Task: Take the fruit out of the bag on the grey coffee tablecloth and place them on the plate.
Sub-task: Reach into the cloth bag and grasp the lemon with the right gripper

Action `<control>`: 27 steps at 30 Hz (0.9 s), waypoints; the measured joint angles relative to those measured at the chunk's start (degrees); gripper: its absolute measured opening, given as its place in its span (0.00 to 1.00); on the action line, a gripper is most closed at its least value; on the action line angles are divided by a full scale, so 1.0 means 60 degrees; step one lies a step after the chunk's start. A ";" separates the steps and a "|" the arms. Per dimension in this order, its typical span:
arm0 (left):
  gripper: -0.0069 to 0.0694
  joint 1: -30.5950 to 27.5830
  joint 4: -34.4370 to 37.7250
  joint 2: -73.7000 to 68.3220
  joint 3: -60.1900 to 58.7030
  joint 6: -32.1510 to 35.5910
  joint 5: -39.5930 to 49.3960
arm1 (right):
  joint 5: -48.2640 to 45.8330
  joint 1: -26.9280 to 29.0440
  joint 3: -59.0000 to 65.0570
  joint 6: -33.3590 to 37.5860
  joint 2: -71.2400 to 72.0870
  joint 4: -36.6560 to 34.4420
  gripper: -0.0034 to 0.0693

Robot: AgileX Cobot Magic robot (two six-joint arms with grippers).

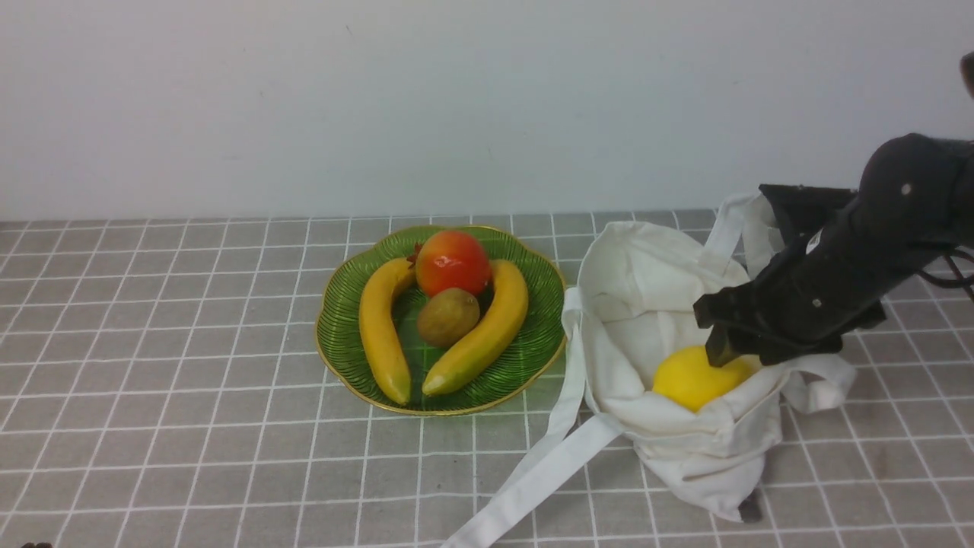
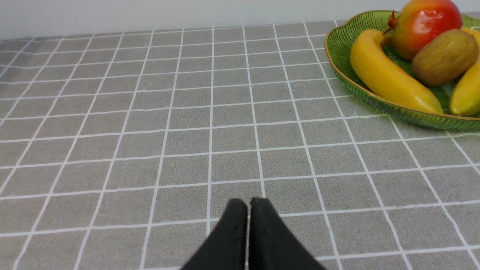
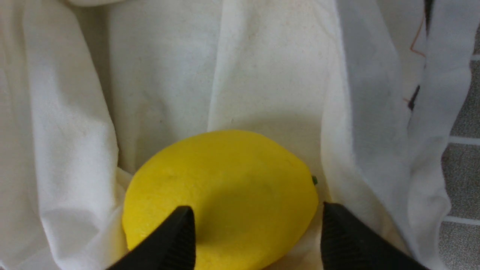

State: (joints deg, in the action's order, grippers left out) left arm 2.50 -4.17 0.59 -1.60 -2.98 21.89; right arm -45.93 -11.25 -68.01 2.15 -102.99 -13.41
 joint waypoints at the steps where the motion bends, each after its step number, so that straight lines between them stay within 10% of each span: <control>1: 0.08 0.0000 0.0000 0.0000 0.0000 0.0000 0.0000 | 0.0000 0.0000 0.0000 -0.0002 0.0000 -0.0045 0.68; 10: 0.08 0.0000 0.0000 0.0000 0.0000 0.0000 0.0000 | 0.0092 0.0000 -0.0028 -0.0072 -0.0685 -0.1081 0.97; 27: 0.08 0.0000 0.0000 0.0000 0.0000 0.0000 0.0000 | 0.0866 0.0008 -0.0310 -0.0459 -0.1278 -0.1429 0.91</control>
State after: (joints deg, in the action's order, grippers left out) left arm 2.50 -4.17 0.59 -1.60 -2.98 21.89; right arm -40.74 -11.20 -69.87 -0.61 -110.66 -21.99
